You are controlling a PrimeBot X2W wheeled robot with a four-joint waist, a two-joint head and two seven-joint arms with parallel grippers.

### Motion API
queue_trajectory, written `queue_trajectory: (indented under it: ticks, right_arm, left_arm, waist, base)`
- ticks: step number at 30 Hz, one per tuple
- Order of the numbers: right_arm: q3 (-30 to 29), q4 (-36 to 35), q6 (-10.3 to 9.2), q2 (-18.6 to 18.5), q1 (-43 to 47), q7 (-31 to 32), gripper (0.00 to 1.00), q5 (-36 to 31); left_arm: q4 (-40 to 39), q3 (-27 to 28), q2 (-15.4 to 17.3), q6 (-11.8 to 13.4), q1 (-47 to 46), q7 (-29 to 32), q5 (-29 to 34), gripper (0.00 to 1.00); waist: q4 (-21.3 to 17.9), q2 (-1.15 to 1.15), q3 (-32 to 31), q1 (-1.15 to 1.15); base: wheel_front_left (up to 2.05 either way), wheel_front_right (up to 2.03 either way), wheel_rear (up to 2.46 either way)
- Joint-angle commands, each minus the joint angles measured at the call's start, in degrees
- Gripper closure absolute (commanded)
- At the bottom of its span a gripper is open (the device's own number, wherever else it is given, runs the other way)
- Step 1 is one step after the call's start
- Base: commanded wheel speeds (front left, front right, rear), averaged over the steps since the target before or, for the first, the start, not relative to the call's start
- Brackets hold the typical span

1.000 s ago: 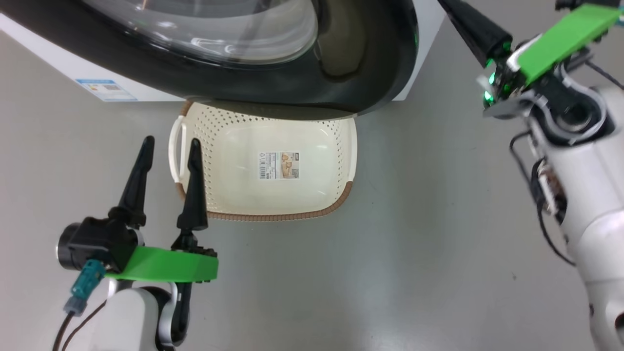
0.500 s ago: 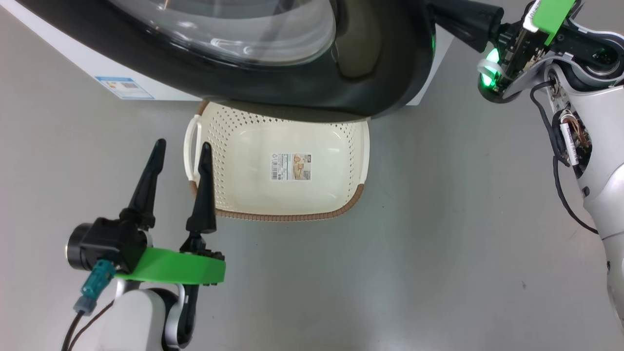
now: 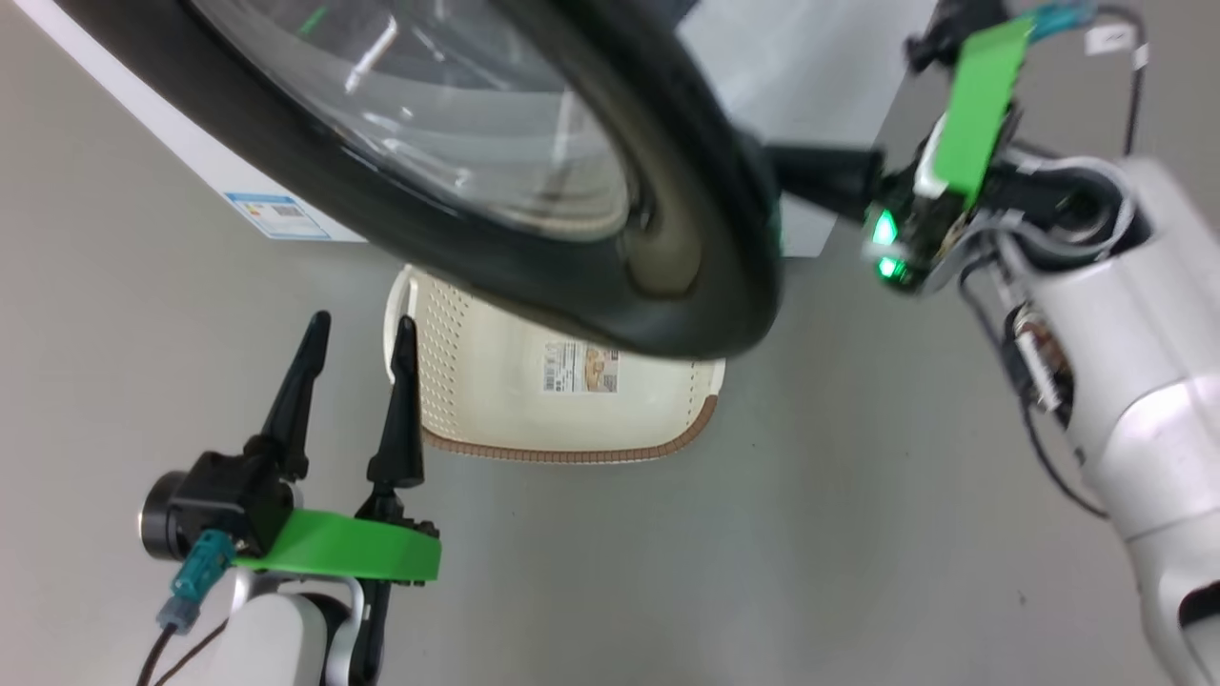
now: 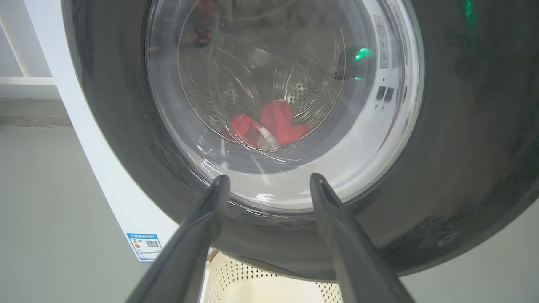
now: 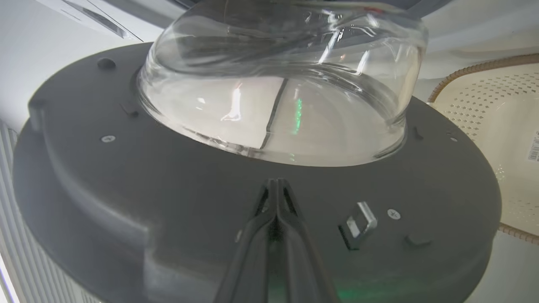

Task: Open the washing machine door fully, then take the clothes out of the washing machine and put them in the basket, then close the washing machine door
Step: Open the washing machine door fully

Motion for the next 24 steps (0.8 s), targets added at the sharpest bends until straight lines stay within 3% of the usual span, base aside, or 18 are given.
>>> queue_trajectory:
  ticks: [1,24]
  right_arm:
    - [0.9,-2.0,0.3,1.5,1.5,0.6,1.0,-0.9]
    - [9.3,-7.1,0.3,5.8,16.5,-0.9,1.0,-1.3]
  left_arm:
    - [-1.2,2.0,1.1,0.3,0.7,-0.4,-0.4,0.0]
    - [-0.5,4.3,1.1,0.1,8.2,-0.4,-0.7,0.0]
  waist:
    - [0.6,0.0,-1.1,0.0]
    - [7.8,0.0,-12.8,0.0]
  base:
    - [0.0,0.0,0.0]
    - [0.0,0.0,0.0]
